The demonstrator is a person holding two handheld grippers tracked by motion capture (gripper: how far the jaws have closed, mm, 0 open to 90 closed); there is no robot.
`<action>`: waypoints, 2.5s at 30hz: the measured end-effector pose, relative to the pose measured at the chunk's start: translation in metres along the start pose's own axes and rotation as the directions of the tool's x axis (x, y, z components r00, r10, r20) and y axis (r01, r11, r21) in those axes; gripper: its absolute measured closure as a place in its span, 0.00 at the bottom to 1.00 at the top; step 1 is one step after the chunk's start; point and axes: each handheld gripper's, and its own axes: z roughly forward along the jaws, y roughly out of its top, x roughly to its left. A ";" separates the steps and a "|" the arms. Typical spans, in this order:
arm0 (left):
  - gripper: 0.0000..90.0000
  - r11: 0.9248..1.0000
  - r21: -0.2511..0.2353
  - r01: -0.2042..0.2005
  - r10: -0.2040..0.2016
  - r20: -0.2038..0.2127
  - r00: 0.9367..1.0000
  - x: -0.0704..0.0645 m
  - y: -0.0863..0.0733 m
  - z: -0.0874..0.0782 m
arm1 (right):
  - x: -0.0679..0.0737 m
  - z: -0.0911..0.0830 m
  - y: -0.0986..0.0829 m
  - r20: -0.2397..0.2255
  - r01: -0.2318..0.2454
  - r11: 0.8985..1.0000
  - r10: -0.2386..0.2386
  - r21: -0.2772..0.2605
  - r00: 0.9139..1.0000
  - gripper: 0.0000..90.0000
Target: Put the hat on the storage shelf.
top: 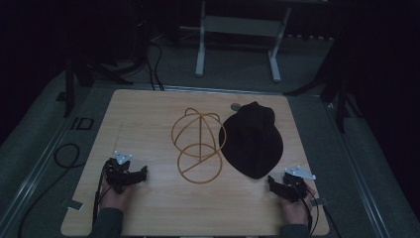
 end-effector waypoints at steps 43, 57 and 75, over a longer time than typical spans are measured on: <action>0.15 1.000 0.000 -0.006 0.006 0.008 1.000 -0.003 0.001 0.000 | -0.001 -0.018 0.029 -0.070 0.069 0.996 -0.065 0.058 0.995 0.52; 0.15 1.000 0.000 -0.008 0.008 0.010 1.000 -0.004 0.001 0.001 | 0.014 -0.025 0.058 -0.101 0.183 0.981 -0.175 0.069 0.979 0.70; 0.15 1.000 0.003 -0.012 0.012 0.011 1.000 -0.004 0.001 0.000 | 0.025 -0.030 0.090 -0.060 0.270 0.959 -0.266 0.085 0.962 0.64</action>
